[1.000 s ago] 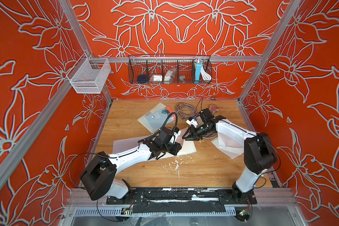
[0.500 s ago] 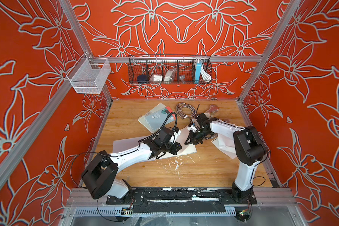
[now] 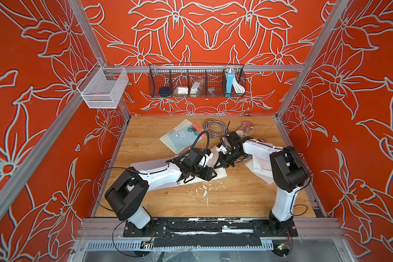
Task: Tear off pages from different notebooks
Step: Tear off the paper from the notebook.
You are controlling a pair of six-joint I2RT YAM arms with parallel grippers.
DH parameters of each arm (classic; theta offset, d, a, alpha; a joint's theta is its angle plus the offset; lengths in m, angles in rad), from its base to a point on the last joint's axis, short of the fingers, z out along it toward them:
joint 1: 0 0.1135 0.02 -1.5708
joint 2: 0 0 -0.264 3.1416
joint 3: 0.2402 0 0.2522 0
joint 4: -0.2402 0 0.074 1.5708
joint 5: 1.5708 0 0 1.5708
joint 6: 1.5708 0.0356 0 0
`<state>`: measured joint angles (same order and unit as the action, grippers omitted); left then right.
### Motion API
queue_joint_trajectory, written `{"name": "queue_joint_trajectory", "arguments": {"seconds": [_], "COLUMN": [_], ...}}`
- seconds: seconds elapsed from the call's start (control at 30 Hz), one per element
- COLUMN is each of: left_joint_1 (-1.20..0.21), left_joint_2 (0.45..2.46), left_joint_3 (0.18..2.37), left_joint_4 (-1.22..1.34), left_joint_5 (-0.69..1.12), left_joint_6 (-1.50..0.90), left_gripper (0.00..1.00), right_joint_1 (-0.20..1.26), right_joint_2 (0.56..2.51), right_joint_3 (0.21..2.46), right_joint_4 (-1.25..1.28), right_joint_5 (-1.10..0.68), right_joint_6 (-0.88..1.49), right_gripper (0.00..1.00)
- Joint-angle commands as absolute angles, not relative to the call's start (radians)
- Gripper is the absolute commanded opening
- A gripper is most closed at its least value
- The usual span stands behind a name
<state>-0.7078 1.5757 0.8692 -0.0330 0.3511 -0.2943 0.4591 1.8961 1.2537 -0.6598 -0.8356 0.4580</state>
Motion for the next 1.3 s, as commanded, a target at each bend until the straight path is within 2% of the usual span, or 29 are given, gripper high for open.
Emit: {"name": "queue_joint_trajectory", "arguments": {"seconds": [0.0,0.2,0.27,0.33,0.47,0.53,0.63,0.77,0.83,0.93,1.1,1.2,1.23,1.27], "left_joint_1": [-0.716,-0.727,-0.732,-0.732,-0.732,-0.732,-0.732,-0.73,-0.73,-0.73,-0.73,-0.73,-0.728,-0.722], "left_joint_2": [1.603,1.661,1.678,1.681,1.662,1.644,1.622,1.62,1.627,1.633,1.629,1.605,1.589,1.568], "left_joint_3": [0.895,0.933,0.946,0.949,0.947,0.944,0.941,0.941,0.94,0.937,0.933,0.918,0.909,0.896], "left_joint_4": [-0.02,-0.033,-0.042,-0.04,-0.041,-0.037,-0.04,-0.047,-0.047,-0.049,-0.066,-0.065,-0.065,-0.059], "left_joint_5": [0.361,0.336,0.307,0.284,0.278,0.29,0.301,0.293,0.296,0.305,0.289,0.285,0.282,0.288], "left_joint_6": [-0.268,-0.242,-0.233,-0.23,-0.227,-0.228,-0.232,-0.231,-0.235,-0.243,-0.247,-0.254,-0.26,-0.273], "left_gripper": [0.59,0.6,0.58,0.45,0.09,0.0,0.0,0.0,0.0,0.0,0.0,0.0,0.0,0.0], "right_joint_1": [0.471,0.472,0.472,0.472,0.472,0.472,0.473,0.474,0.474,0.471,0.467,0.465,0.465,0.465], "right_joint_2": [1.896,1.895,1.894,1.89,1.89,1.896,1.899,1.883,1.857,1.812,1.767,1.761,1.761,1.765], "right_joint_3": [1.264,1.276,1.279,1.278,1.281,1.285,1.291,1.298,1.295,1.285,1.269,1.263,1.261,1.259], "right_joint_4": [-0.684,-0.698,-0.7,-0.703,-0.715,-0.732,-0.751,-0.76,-0.745,-0.726,-0.703,-0.695,-0.689,-0.685], "right_joint_5": [-0.86,-0.89,-0.899,-0.9,-0.896,-0.884,-0.866,-0.852,-0.849,-0.83,-0.805,-0.772,-0.757,-0.746], "right_joint_6": [0.44,0.436,0.434,0.433,0.428,0.425,0.418,0.406,0.405,0.409,0.422,0.429,0.431,0.431], "right_gripper": [0.0,0.01,0.01,0.01,0.01,0.02,0.06,0.31,0.38,0.43,0.44,0.41,0.32,0.19]}}
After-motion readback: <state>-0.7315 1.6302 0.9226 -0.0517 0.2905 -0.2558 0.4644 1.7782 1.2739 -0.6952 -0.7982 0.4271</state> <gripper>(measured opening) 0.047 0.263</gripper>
